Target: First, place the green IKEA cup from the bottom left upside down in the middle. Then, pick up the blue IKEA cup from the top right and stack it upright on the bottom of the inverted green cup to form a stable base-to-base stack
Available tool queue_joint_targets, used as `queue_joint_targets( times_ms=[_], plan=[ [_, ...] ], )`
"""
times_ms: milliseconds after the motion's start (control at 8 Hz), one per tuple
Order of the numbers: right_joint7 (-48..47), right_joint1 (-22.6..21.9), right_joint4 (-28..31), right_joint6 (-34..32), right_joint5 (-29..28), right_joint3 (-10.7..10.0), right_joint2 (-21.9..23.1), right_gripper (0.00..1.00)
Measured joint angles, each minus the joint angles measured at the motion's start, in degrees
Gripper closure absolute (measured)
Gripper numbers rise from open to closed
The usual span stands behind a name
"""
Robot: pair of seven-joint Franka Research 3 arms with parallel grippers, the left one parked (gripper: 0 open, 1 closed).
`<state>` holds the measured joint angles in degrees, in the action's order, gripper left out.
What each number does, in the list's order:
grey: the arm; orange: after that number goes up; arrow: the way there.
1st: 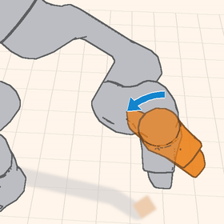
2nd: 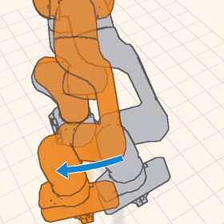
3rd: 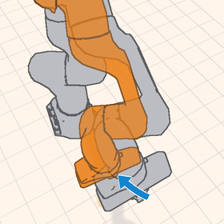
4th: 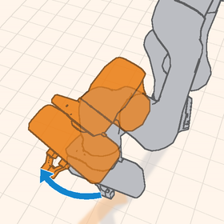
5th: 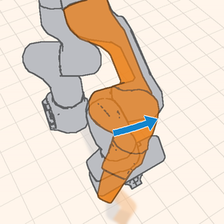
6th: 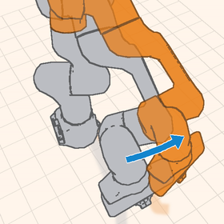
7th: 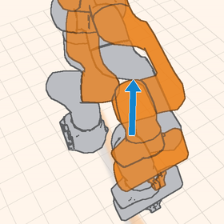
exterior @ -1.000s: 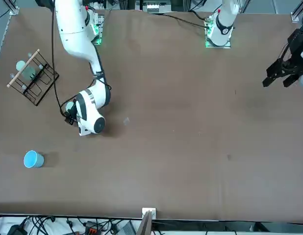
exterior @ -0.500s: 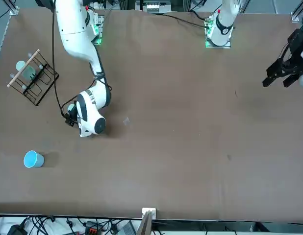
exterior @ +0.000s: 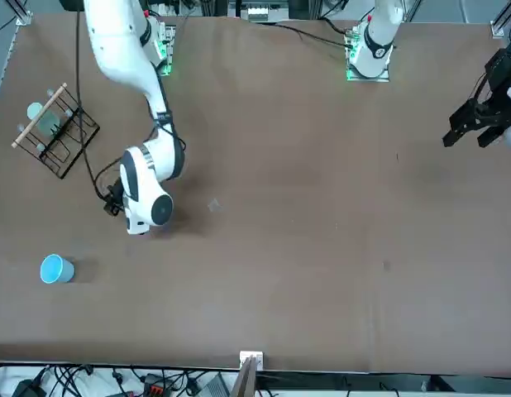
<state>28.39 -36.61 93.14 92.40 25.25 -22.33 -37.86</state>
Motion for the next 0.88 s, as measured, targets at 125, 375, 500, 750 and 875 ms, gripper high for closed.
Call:
queue_joint_targets(
  times_ms=[125, 375, 500, 750, 875],
  plan=[
    [0.1, 0.2, -0.1, -0.4, -0.1, -0.1, 2.1, 0.00],
    [0.1, 0.7, -2.1, -0.9, -0.9, -0.3, 5.1, 0.00],
    [0.8, 2.3, -4.4, -0.8, -3.9, -0.6, 6.3, 0.00],
    [4.8, 9.2, -8.6, 0.8, -12.7, -1.0, 7.8, 0.00],
    [6.4, 13.4, -9.8, 3.2, -16.7, -1.0, 7.9, 0.00]
  ],
)
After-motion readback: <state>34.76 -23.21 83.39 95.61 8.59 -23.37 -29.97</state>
